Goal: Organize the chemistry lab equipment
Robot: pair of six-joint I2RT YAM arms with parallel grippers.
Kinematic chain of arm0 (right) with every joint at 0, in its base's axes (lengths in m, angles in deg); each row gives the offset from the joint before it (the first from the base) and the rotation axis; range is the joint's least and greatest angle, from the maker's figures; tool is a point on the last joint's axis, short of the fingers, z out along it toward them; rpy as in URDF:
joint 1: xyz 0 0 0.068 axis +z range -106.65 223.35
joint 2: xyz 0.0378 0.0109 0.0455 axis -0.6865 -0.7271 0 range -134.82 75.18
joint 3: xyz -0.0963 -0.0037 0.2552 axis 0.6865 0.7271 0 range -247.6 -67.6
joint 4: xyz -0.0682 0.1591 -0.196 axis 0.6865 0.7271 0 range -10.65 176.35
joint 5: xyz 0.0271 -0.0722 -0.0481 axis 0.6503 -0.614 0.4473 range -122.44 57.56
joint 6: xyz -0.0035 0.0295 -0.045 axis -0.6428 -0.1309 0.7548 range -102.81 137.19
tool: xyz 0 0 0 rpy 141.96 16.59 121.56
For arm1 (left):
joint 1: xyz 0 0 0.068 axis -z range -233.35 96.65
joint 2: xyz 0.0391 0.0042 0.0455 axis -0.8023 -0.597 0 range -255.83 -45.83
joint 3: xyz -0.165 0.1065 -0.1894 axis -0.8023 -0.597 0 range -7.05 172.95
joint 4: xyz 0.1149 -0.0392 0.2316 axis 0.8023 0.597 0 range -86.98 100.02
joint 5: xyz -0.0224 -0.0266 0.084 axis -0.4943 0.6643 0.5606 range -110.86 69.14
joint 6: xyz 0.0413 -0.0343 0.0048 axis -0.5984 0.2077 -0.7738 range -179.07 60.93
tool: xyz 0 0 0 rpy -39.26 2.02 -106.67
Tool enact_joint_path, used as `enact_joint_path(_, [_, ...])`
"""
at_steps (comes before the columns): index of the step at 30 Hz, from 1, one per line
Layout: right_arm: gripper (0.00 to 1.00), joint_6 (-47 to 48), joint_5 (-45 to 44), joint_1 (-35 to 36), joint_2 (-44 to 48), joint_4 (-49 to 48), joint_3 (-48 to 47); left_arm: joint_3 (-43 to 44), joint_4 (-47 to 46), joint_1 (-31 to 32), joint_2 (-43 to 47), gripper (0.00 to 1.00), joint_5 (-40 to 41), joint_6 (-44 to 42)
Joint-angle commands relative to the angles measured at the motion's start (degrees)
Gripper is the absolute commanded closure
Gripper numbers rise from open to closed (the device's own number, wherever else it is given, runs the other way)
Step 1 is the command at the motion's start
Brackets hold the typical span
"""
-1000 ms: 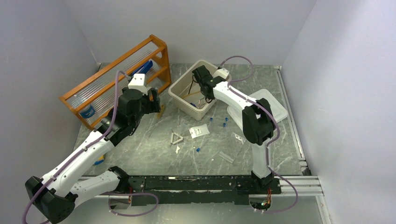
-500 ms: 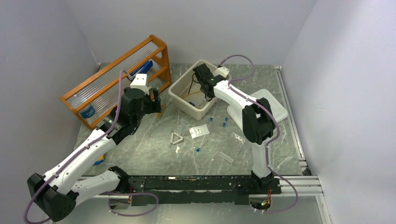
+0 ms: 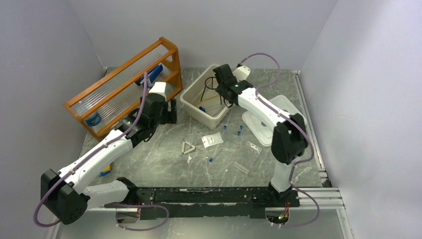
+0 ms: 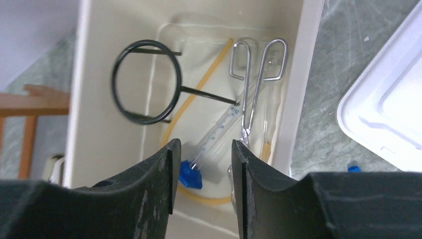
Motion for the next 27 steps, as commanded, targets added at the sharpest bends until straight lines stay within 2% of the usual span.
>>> enact_joint_path(1, [0.55,6.45,4.28,-0.38,7.62,-4.33,3.53,1.63,4.77,-0.14,-3.33,0.11,0.48,3.18])
enact_joint_path(5, [0.54,10.37,8.21,-0.42,14.09,-6.54,8.66,0.67,6.82,-0.20,-7.41,0.15,2.18,6.61])
enact_joint_path(9, [0.54,12.87,9.89,-0.47,21.99,-9.07,16.91,-1.43,4.33,-0.28,-13.04,0.32,2.63,10.10])
enact_joint_path(11, [0.55,13.73,11.77,-0.48,25.61,-10.50,20.58,-1.98,2.77,-0.46,-16.51,0.36,3.62,10.84])
enact_joint_path(15, [0.56,14.07,16.64,-0.43,30.95,-12.65,26.21,0.47,3.54,-1.87,-24.91,0.38,6.64,11.45])
enact_joint_path(19, [0.57,14.28,19.84,-0.35,33.65,-13.36,29.66,0.67,0.66,-3.65,-29.21,0.40,6.06,10.66])
enact_joint_path(27, [0.59,14.41,21.48,-0.38,34.83,-14.78,32.83,-1.54,-5.10,-6.95,-32.24,0.47,-1.16,10.66])
